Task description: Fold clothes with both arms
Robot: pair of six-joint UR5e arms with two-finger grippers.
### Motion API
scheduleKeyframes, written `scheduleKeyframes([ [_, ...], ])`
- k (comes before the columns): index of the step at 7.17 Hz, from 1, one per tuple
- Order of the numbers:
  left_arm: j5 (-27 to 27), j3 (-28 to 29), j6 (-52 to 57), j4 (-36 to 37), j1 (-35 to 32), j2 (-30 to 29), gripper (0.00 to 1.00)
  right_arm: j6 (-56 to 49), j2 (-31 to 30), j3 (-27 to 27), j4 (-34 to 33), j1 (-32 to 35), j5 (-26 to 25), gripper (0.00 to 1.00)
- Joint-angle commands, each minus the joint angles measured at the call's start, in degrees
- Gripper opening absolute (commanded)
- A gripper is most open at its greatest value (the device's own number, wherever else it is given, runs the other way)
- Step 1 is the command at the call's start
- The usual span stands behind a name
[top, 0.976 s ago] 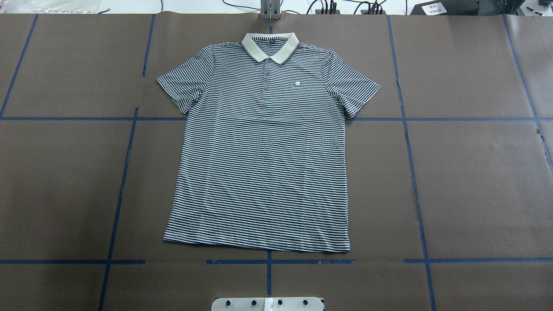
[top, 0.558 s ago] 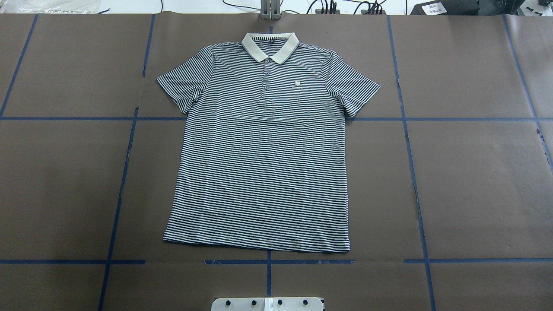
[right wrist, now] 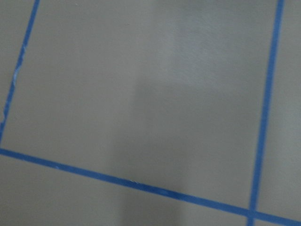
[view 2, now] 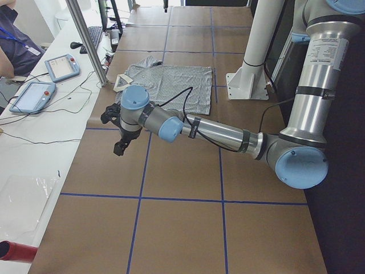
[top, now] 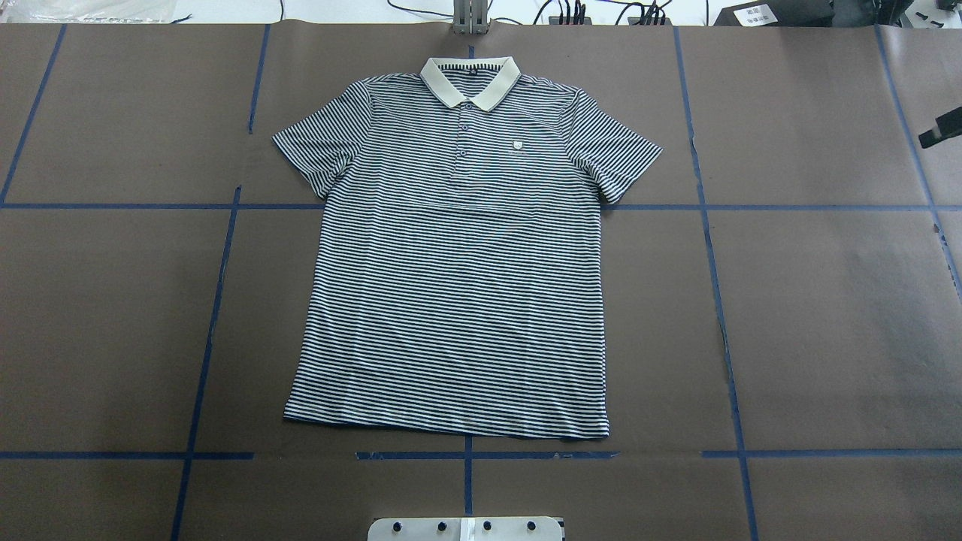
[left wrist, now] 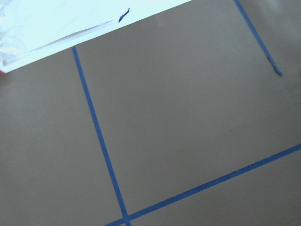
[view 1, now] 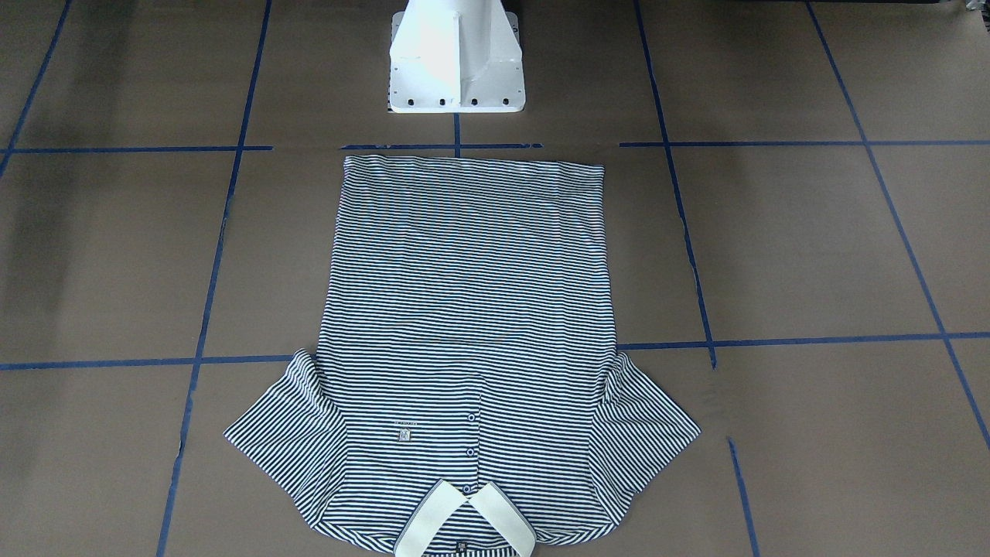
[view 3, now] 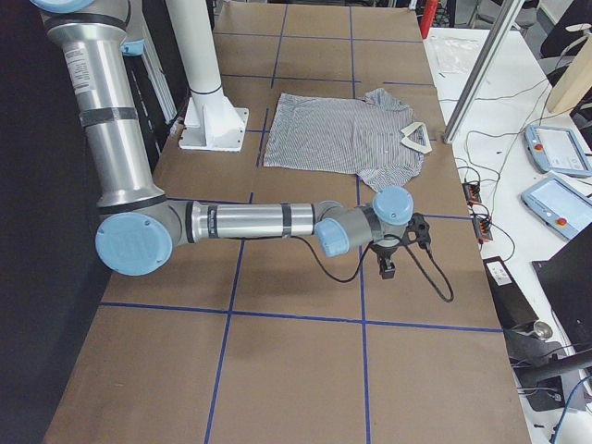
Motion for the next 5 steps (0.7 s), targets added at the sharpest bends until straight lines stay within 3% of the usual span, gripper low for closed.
scheduleKeyframes([
  [1, -0.20, 1.87, -5.78, -0.49, 2.67, -3.68, 1.00, 16.22, 13.38, -6.31, 1.15, -10.07, -1.32, 0.99],
  [2, -0.11, 1.71, -9.56, -1.10, 4.08, -4.04, 1.00, 22.38, 16.56, -6.33, 2.11, -13.60, -5.94, 0.99],
  [4, -0.20, 1.79, -9.69, -2.50, 4.44, -3.95, 1.00, 39.06, 18.24, -10.60, 16.90, -23.42, -19.45, 1.00],
  [5, -0.20, 2.40, -9.69, -2.51, 4.45, -4.56, 1.00, 40.19, 20.61, -13.94, 17.23, -26.17, -22.92, 0.99],
])
